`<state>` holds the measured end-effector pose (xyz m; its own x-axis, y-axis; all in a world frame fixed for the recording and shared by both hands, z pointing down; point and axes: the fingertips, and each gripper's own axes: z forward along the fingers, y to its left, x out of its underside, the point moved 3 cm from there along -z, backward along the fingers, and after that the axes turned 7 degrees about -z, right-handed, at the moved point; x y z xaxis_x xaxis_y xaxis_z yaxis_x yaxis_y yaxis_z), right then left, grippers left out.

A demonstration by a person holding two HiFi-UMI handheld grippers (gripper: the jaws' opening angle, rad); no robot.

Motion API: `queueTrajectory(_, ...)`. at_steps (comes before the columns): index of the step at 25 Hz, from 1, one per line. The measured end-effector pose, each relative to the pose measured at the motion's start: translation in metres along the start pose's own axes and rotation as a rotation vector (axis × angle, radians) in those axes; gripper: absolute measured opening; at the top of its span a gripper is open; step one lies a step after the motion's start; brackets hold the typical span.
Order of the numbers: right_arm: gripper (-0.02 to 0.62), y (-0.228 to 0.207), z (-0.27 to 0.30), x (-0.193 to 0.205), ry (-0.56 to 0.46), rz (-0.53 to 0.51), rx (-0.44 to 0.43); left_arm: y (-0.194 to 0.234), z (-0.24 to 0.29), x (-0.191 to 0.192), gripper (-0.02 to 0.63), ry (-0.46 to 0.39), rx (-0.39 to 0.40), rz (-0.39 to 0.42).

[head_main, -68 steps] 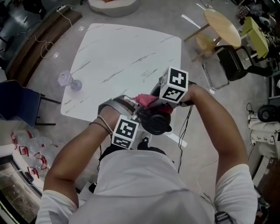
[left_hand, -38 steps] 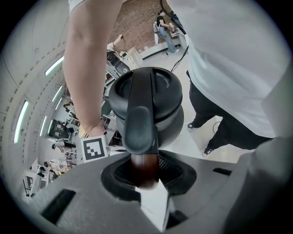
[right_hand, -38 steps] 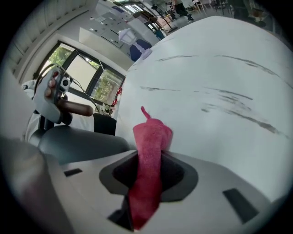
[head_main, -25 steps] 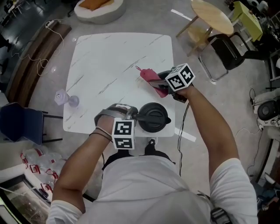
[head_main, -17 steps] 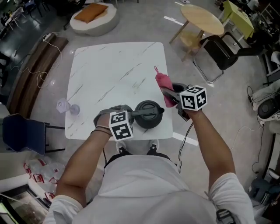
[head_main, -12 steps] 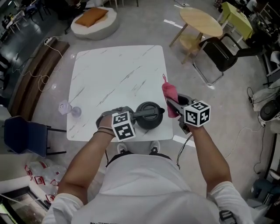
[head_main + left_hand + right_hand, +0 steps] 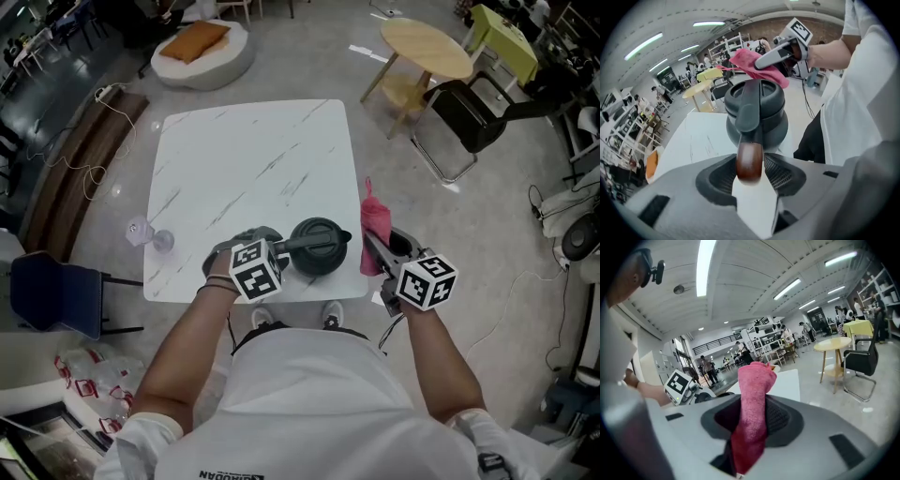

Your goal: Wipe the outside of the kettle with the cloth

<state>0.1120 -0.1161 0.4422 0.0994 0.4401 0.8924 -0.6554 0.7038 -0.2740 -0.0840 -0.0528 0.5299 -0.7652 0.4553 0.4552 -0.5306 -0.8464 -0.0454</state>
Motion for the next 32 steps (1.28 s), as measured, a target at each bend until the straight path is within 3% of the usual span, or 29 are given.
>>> queueTrajectory(3, 0.126, 0.008, -0.008, 0.002, -0.016, -0.035, 0.016, -0.004, -0.020, 0.003, 0.209, -0.150, 0.032, -0.127)
queueTrajectory(6, 0.124, 0.014, -0.016, 0.003, -0.026, -0.058, 0.033, -0.003, -0.049, 0.004, 0.203, -0.360, -0.002, -0.252)
queueTrajectory(9, 0.123, 0.019, -0.022, 0.006, -0.030, -0.055, 0.043, 0.004, -0.077, 0.005, 0.133, -0.538, -0.079, -0.386)
queueTrajectory(13, 0.123, 0.023, -0.027, 0.010, -0.028, -0.065, 0.068, 0.010, -0.088, 0.017, 0.034, -0.682, -0.134, -0.618)
queueTrajectory(16, 0.123, 0.022, -0.032, 0.012, -0.025, -0.073, 0.092, 0.011, -0.086, 0.029, 0.003, -0.698, -0.174, -0.732)
queueTrajectory(19, 0.123, 0.020, -0.035, 0.015, -0.018, -0.074, 0.099, 0.011, -0.085, 0.034, 0.003, -0.697, -0.188, -0.774)
queueTrajectory(32, 0.120, 0.023, -0.029, 0.018, -0.004, -0.088, 0.068, 0.016, -0.093, 0.028, 0.003, -0.702, -0.240, -0.717)
